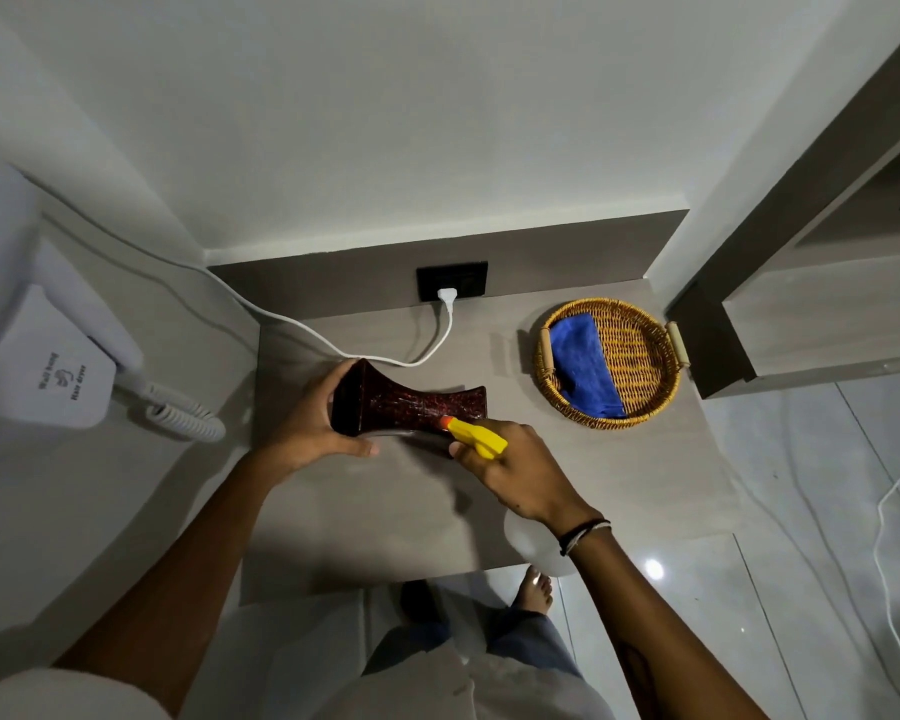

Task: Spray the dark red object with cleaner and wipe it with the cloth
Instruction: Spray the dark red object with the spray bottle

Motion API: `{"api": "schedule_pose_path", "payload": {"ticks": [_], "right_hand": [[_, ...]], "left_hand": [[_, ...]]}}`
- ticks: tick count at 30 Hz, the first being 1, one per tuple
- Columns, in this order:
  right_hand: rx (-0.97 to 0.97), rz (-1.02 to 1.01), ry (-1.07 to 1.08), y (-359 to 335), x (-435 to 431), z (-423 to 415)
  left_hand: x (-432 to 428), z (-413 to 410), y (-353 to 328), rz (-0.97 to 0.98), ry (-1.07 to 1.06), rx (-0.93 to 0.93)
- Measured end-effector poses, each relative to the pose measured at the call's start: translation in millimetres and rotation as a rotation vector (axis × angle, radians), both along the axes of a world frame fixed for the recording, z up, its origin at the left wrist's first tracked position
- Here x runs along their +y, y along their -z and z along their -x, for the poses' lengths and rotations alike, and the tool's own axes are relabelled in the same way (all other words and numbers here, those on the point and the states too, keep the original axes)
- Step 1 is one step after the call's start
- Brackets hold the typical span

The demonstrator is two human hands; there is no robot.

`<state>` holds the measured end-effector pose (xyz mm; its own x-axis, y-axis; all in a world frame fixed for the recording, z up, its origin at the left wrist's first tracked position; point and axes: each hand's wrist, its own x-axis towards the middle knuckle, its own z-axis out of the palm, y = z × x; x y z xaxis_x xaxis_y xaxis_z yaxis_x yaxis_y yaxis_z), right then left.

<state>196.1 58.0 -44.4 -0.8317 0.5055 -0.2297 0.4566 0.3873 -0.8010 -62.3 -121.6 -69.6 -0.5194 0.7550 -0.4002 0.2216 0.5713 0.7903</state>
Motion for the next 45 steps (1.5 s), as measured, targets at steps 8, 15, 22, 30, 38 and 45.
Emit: {"api": "schedule_pose_path", "payload": {"ticks": [8,15,22,30,38,45], "right_hand": [[-0.22,-0.164,0.123,9.5,21.2,-28.0],[-0.076,-0.016,0.177,-2.4,25.2,-30.3],[-0.079,-0.046,-0.033,-5.2,9.9,-20.2],[-0.042,-0.028,-0.058,0.5,-7.5,-4.1],[-0.057,-0.076,-0.093,-4.8,-8.8,1.0],[-0.023,-0.082,-0.111,-8.7,-7.9,2.8]], "left_hand": [[4.6,3.3,6.0,-0.018,0.012,0.151],[22.1,-5.7,-11.7,0.019,-0.278,-0.062],[21.4,-16.6,-27.3,0.192,-0.339,-0.234],[5.8,-13.0,-19.1,0.122,-0.01,-0.016],[8.8,-23.6,-16.2,-0.007,0.052,0.298],[21.7,-44.2,-39.0,0.06,0.23,0.64]]}}
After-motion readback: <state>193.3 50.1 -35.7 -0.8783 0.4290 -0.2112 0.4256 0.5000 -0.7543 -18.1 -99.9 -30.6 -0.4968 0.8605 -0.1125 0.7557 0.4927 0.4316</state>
